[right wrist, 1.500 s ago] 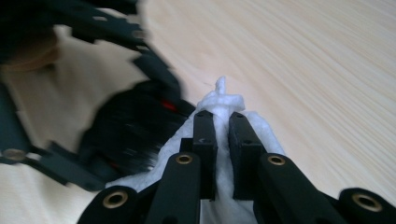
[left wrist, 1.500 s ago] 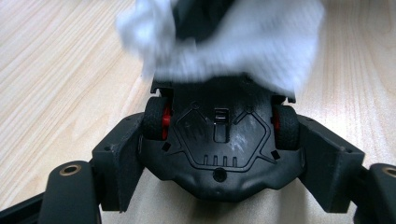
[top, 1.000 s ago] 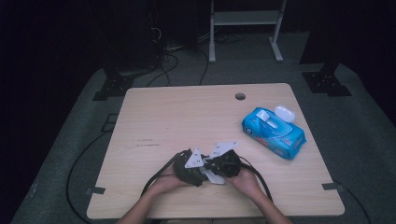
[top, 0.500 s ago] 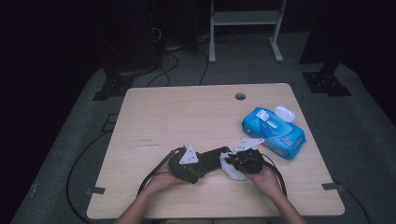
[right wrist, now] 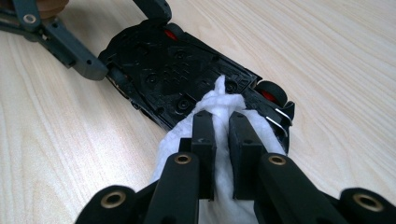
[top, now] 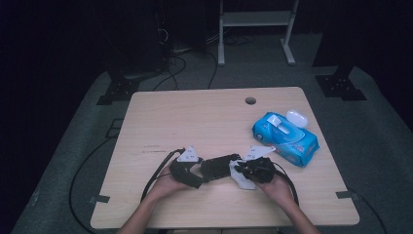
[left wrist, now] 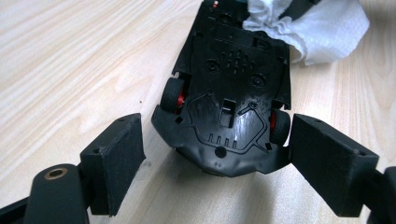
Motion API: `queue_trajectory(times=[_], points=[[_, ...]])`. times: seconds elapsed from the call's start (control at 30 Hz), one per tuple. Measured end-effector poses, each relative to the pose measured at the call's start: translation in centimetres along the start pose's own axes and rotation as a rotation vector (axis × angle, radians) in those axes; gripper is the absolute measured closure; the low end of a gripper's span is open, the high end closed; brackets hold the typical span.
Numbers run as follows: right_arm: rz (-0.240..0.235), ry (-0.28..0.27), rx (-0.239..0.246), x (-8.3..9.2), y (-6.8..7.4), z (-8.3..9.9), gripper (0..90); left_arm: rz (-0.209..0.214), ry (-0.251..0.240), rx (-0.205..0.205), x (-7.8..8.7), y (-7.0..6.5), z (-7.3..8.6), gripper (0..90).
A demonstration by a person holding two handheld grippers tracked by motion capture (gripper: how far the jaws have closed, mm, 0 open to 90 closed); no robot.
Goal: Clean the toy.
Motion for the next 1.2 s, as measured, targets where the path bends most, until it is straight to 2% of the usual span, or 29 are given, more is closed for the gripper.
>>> queue_trajectory(times=[0.07, 0.23, 0.37, 0.47, 0.57, 0.67, 0.93, 1.07, 1.2], points=[[0.003, -0.003, 0.005, 0.00, 0.02, 0.01, 81.6, 0.012, -0.007, 0.028, 0.03, 0.12, -0.06, 18.7], [0.002, -0.001, 0.019, 0.06, 0.23, 0.09, 81.5, 0.070, -0.038, 0.137, 0.15, 0.66, -0.43, 21.9], [0.006, -0.007, 0.024, 0.03, 0.18, 0.09, 81.5, 0.088, -0.020, 0.174, 0.05, 0.90, -0.13, 25.6], [0.009, -0.006, 0.025, 0.03, 0.23, 0.10, 81.5, 0.101, -0.015, 0.182, -0.07, 0.84, -0.07, 28.7], [0.010, -0.005, 0.040, 0.07, 0.38, 0.15, 81.5, 0.117, -0.008, 0.213, -0.31, 0.76, -0.10, 29.0], [0.008, -0.004, 0.056, 0.10, 0.56, 0.20, 81.5, 0.119, -0.008, 0.221, -0.44, 0.82, -0.05, 33.1], [0.026, 0.000, 0.079, 0.13, 0.74, 0.30, 81.5, 0.117, -0.015, 0.232, -0.63, 0.87, -0.23, 33.3], [0.032, -0.009, 0.081, 0.21, 0.66, 0.40, 81.6, 0.086, -0.024, 0.197, -0.55, 0.80, -0.37, 34.6], [0.036, -0.018, 0.082, 0.27, 0.70, 0.53, 81.7, 0.084, -0.026, 0.192, -0.56, 0.72, -0.37, 34.8]])
Point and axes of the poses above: each handheld gripper's, and its own axes: x roughly backward along the jaws, z roughly out of its underside, y roughly to its left, the point moved 8 cm from there along -x, roughly forward along the jaws, and after that the axes turned 5 degrees about -z, right-handed, at the moved point
